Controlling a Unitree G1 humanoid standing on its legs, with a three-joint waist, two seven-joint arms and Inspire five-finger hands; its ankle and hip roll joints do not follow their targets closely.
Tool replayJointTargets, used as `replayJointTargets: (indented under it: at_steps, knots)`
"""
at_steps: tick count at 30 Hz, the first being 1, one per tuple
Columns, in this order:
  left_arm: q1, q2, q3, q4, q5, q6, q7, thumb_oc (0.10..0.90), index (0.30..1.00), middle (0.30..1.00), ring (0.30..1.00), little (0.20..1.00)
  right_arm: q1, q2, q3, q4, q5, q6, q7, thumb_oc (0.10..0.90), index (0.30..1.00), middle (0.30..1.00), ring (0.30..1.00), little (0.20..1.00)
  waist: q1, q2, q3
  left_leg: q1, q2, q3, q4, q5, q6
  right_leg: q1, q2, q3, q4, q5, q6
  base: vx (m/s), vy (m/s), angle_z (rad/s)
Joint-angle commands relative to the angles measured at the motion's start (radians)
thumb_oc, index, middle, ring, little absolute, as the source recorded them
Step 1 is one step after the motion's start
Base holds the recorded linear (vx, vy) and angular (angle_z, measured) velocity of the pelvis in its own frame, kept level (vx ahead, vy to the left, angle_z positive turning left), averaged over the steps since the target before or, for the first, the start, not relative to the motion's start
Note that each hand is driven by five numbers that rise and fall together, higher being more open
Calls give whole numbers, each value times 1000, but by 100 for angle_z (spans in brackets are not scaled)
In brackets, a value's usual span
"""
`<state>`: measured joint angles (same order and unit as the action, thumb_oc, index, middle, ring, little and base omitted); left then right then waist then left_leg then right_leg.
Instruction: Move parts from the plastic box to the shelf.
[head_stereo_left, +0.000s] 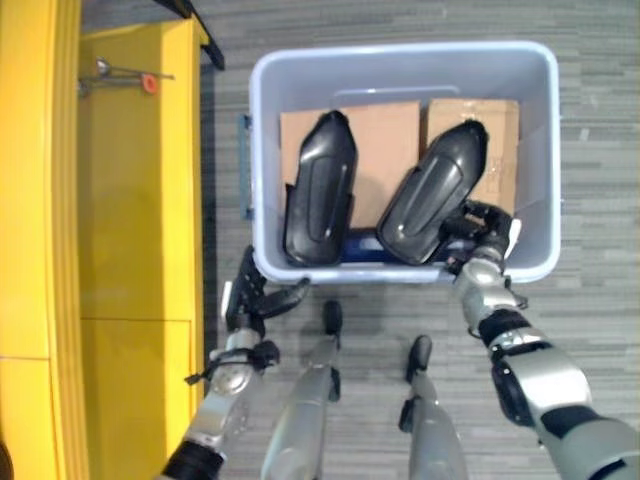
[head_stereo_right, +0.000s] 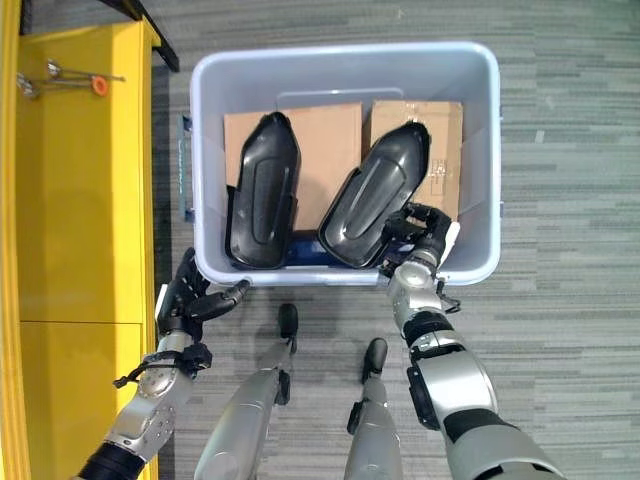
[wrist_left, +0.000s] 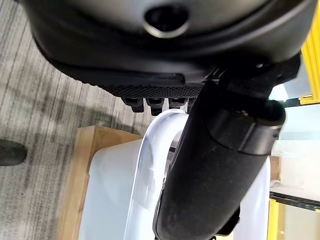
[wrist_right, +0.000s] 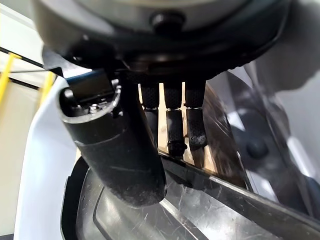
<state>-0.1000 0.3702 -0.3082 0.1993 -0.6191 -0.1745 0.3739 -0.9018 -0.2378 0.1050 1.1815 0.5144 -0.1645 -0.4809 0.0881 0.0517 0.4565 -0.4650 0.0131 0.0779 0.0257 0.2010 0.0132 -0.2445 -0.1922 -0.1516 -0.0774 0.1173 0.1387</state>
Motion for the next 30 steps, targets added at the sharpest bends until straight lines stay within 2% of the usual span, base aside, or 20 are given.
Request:
replayJointTargets:
  at_steps: [1,7,12,17,20,27,30]
  knots:
    - [-58,-28,-54,-72,14,-42,-67,900,1000,1000,1000,1000,81,38,-9,80,33,70,14,400,300,300,300,300,6,22,63,46,67,-16,78,-139,-54,-20,-59,2,114,-56,14,0,0,0]
    - [-53,-20,-46,-61,5,-38,-82,900,1000,1000,1000,1000,97,5,-62,95,96,60,18,400,300,300,300,300,6,25,40,84,71,-23,67,-138,-56,14,-55,-2,107,-61,13,0,0,0]
    - [-42,-19,-32,-51,-3,-40,-85,900,1000,1000,1000,1000,120,-1,-57,2,111,17,7,400,300,300,300,300,-4,16,20,108,81,-23,62,-137,-58,28,-49,5,110,-65,10,0,0,0]
    - [-15,-11,4,-43,1,-38,-79,900,1000,1000,1000,1000,189,31,1,-262,102,-45,-7,400,300,300,300,300,-32,-14,-2,133,96,-14,58,-136,-62,36,-36,23,113,-67,4,0,-8,-2]
    - [32,1,45,-49,-1,-33,-80,900,1000,1000,1000,1000,285,48,37,-502,101,-78,8,400,300,300,300,300,-54,-41,-30,163,113,-5,52,-134,-66,51,-26,33,113,-71,0,19,-51,-22]
    - [104,21,93,-51,15,-9,-117,900,1000,1000,1000,1000,474,32,104,-776,47,-70,87,400,300,300,300,300,-76,-71,-106,234,125,2,-6,-115,-74,106,-15,27,92,-73,2,31,-54,-10]
    - [166,24,141,-50,45,6,-155,900,1000,1000,1000,1000,628,7,116,-924,96,-75,182,400,300,300,300,300,-85,-86,-175,296,141,11,-54,-95,-83,155,2,24,69,-77,1,72,-83,-3]
